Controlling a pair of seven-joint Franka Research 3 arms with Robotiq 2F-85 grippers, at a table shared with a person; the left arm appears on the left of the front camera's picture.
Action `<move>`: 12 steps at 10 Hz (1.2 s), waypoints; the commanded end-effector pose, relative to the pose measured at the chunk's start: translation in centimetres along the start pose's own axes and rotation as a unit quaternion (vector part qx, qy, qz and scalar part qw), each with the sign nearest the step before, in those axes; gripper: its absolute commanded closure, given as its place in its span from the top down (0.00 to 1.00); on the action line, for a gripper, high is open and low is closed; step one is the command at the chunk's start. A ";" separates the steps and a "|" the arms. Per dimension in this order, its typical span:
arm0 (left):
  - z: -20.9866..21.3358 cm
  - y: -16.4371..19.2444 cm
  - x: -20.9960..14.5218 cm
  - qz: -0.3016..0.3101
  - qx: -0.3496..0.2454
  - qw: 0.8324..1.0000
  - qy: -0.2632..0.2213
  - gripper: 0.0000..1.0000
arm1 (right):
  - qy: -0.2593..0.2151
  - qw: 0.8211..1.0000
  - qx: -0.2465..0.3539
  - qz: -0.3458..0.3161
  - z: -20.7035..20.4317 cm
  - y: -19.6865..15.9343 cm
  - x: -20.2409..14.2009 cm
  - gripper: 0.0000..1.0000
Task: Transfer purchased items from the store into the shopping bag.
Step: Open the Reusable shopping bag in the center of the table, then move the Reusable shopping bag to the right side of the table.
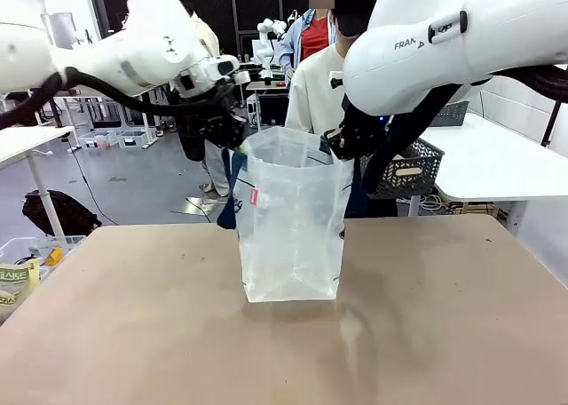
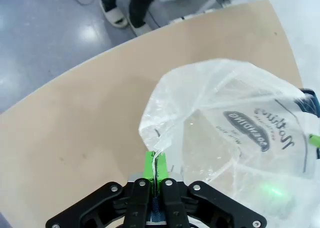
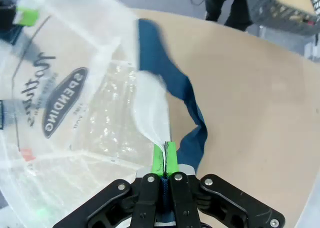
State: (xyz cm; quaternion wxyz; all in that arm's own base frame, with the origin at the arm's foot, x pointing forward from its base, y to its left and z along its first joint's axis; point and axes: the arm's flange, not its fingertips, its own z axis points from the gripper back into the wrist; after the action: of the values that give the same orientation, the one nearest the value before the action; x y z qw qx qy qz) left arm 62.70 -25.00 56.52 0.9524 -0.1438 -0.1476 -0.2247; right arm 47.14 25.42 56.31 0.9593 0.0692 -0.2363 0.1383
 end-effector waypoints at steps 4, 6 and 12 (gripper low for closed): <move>-0.7 3.4 -3.7 -0.033 0.007 0.999 -0.034 0.00 | 0.004 0.999 -0.036 0.011 -2.5 2.9 -0.6 0.00; -1.1 3.6 -3.4 -0.024 0.015 0.999 -0.030 0.00 | 0.010 0.999 -0.048 0.024 -3.6 4.6 -0.4 0.00; -1.4 3.0 -3.4 -0.023 0.017 0.999 -0.017 0.00 | 0.014 0.999 -0.035 0.035 -3.6 4.2 -1.2 0.00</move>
State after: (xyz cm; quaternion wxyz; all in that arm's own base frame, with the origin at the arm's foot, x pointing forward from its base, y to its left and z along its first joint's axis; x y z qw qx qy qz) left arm 61.37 -21.85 53.43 0.9461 -0.1263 -0.1694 -0.2453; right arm 46.63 30.10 52.85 0.9584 0.0176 -0.2321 0.1654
